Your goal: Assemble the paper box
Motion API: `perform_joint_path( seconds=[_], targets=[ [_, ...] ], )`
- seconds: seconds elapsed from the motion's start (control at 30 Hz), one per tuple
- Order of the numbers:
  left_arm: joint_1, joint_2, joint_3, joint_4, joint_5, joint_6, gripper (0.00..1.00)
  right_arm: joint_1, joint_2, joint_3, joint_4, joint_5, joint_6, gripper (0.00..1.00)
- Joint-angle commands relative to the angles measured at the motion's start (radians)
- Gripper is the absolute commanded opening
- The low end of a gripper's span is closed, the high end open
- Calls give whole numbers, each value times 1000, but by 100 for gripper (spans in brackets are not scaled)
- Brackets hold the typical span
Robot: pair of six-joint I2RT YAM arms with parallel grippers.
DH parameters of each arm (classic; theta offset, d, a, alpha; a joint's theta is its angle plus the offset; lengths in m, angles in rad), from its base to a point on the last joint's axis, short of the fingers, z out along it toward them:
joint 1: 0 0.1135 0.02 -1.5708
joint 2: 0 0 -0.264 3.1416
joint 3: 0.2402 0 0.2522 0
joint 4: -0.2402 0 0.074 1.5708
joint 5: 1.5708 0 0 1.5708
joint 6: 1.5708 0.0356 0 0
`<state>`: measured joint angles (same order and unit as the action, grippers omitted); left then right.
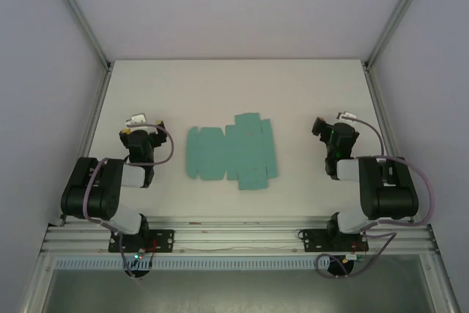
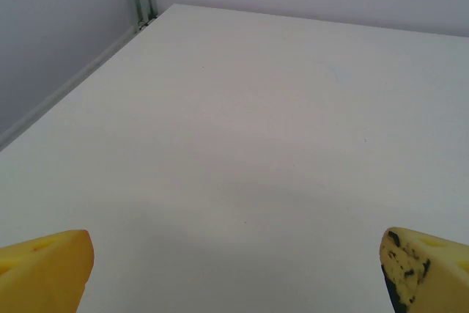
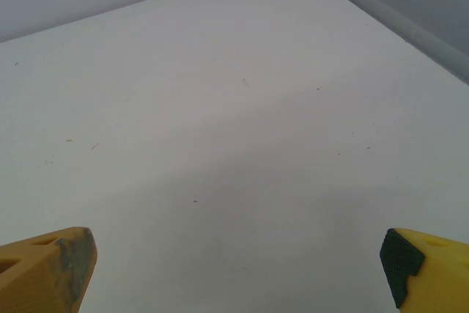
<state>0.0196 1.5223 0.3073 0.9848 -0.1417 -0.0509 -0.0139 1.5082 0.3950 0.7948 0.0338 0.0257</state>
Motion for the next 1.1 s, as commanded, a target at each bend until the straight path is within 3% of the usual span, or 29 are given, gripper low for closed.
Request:
perform_joint_path(
  seconds=[0.0,0.87,0.97,1.07],
  targets=[
    [-7,-10,10,22,3,11,100,2,-9,-2,30,5,6,100],
    [-7,-15,17,27,2,16,100,0,-19,12,0,5,7,100],
    [-6,-116,94,-209,-43,-11,100,3,-99,35,-94,-16,-4,100],
    [-7,-210,176,-444,-39,-66,100,4,-221,118,-348,-1,28,100]
  ],
)
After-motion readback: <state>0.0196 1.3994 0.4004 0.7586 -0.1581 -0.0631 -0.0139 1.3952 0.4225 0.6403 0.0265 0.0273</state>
